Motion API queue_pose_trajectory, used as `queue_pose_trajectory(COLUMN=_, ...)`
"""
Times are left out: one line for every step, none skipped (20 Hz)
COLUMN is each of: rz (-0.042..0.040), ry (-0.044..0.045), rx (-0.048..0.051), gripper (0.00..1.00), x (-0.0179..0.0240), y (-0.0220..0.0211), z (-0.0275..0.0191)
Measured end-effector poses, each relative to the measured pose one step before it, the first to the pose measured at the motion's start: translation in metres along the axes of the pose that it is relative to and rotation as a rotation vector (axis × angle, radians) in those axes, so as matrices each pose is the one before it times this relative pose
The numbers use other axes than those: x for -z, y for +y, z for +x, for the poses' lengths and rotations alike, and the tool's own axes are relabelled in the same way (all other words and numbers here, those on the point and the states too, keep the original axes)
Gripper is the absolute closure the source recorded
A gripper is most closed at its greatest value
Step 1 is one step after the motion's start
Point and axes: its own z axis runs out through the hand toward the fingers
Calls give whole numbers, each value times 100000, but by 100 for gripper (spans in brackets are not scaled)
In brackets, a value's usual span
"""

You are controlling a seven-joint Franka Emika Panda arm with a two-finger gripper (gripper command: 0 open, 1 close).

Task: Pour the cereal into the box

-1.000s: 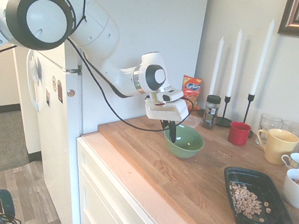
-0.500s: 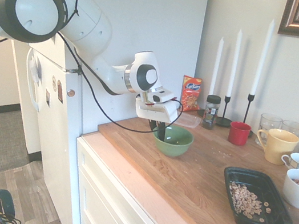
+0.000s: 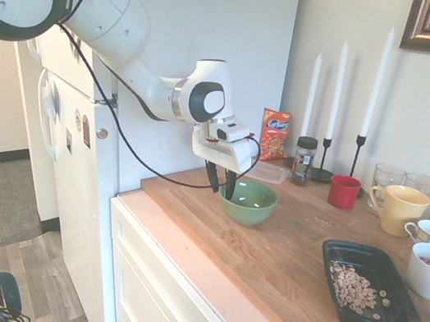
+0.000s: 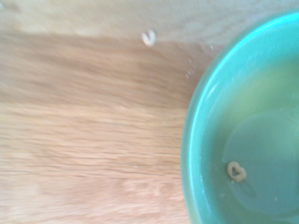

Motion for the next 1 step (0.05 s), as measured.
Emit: queue_pose_trajectory(rz=471, ry=-389, rx=-428, gripper=0, x=382, y=28, z=16)
